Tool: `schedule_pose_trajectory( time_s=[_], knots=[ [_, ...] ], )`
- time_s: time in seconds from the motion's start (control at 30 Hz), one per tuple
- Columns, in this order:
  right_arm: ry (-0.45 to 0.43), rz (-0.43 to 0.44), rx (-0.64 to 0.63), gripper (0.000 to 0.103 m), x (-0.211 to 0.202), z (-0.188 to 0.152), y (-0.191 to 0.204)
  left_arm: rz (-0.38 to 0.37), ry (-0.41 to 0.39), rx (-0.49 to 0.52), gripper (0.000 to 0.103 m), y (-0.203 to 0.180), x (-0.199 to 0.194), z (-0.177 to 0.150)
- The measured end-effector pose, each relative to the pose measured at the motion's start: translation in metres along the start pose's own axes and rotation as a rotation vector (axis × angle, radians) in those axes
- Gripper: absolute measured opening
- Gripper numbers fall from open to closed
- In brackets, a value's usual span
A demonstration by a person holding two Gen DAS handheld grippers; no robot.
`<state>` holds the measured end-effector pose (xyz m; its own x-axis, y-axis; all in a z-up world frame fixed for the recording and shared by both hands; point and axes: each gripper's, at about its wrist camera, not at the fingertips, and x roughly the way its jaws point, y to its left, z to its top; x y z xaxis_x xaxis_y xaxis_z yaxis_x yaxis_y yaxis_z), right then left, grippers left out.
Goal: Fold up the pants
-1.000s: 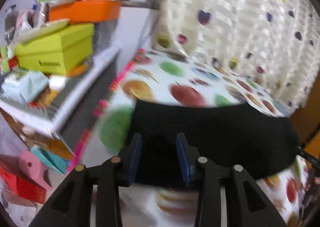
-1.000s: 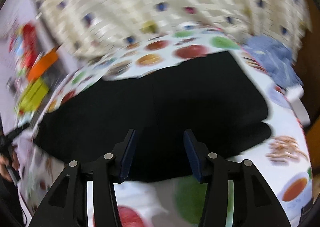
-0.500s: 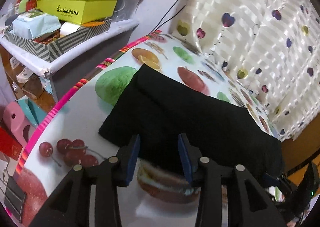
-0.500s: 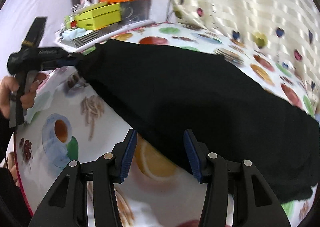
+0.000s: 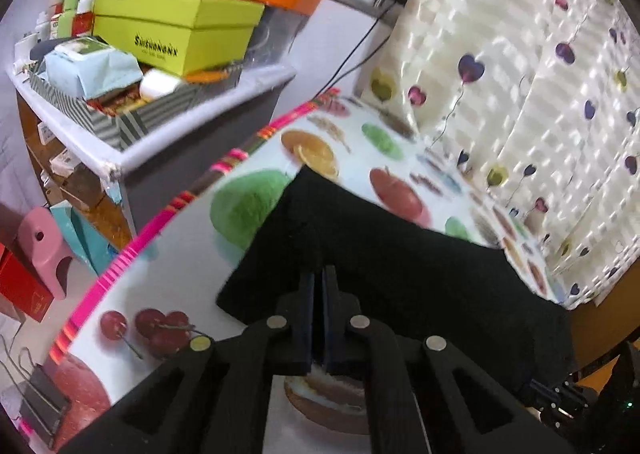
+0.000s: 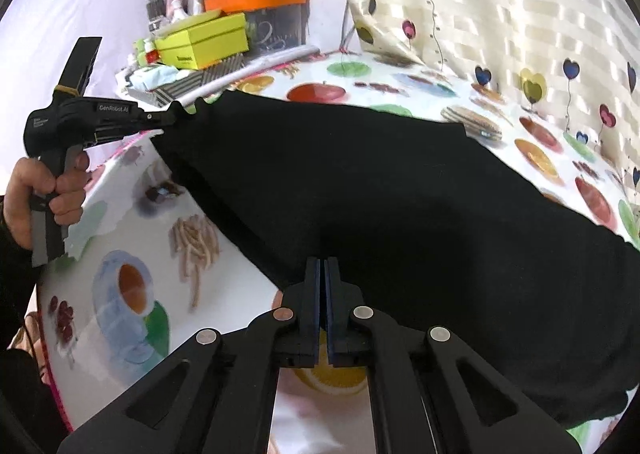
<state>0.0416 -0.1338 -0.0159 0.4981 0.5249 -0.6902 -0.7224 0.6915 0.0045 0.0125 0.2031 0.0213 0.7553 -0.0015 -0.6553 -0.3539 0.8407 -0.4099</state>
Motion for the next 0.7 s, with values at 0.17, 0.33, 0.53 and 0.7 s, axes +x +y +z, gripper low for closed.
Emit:
schedule_pose_trajectory(
  time_s=[0.17, 0.33, 0.53, 0.7],
  knots=[
    [0.014, 0.003, -0.076, 0.019, 0.007, 0.005, 0.015, -0.002, -0.001, 0.011, 0.004, 0.000, -0.001, 0.003],
    [0.066, 0.000, -0.155, 0.022, 0.022, 0.003, 0.030, 0.029, 0.069, 0.054, 0.005, 0.005, 0.009, -0.012],
    [0.056, 0.031, -0.093, 0.022, 0.014, 0.000, 0.019, 0.022, 0.097, 0.008, 0.010, 0.027, -0.004, -0.015],
    [0.012, 0.006, -0.048, 0.022, 0.000, 0.003, 0.007, 0.046, 0.015, 0.069, 0.032, 0.020, -0.015, 0.010]
  ],
)
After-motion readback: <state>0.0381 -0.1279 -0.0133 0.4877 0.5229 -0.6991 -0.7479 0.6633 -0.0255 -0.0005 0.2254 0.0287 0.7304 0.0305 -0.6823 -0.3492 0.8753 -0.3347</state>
